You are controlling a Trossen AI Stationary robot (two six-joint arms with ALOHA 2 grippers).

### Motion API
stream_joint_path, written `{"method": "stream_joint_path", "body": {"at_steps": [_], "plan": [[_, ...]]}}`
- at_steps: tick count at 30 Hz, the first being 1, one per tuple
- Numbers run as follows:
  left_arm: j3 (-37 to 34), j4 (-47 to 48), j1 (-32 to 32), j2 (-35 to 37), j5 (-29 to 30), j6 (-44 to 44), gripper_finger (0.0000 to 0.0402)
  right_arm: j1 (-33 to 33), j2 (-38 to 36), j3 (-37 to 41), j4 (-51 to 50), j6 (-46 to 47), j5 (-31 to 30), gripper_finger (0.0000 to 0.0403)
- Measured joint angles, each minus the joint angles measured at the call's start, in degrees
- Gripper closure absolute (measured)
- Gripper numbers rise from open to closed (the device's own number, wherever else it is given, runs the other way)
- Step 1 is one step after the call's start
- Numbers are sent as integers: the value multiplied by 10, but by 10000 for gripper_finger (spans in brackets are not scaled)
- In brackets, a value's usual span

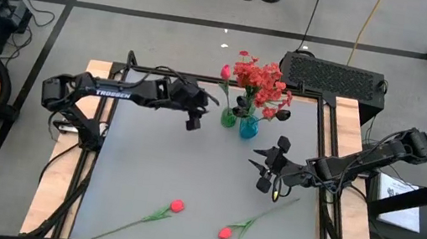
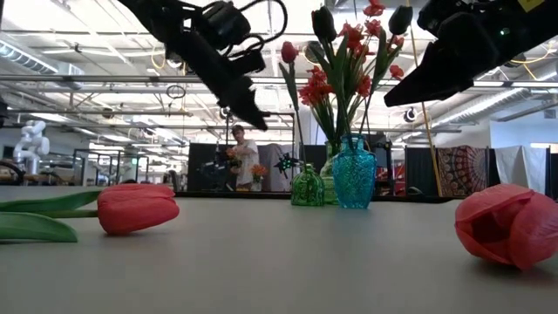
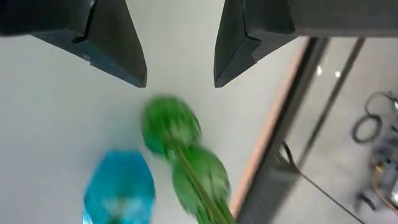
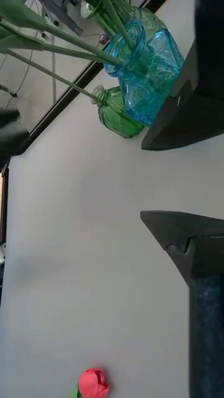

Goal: Sort flowers into vase by color
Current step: Put the left pink flower into the bottom green vase

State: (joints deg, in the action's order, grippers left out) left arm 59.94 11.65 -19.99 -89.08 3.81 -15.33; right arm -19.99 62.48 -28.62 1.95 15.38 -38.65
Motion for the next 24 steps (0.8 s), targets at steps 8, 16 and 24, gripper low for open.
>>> {"method": "stream_joint_path", "body": {"at_steps": [8,16,24], "plan": [[0,150,16,0,0,50,207,0,0,0,0,0,0,243],[0,274,49,0,-3,91,207,0,0,0,0,0,0,243],[0,365,106,0,-5,163,207,0,0,0,0,0,0,243]]}}
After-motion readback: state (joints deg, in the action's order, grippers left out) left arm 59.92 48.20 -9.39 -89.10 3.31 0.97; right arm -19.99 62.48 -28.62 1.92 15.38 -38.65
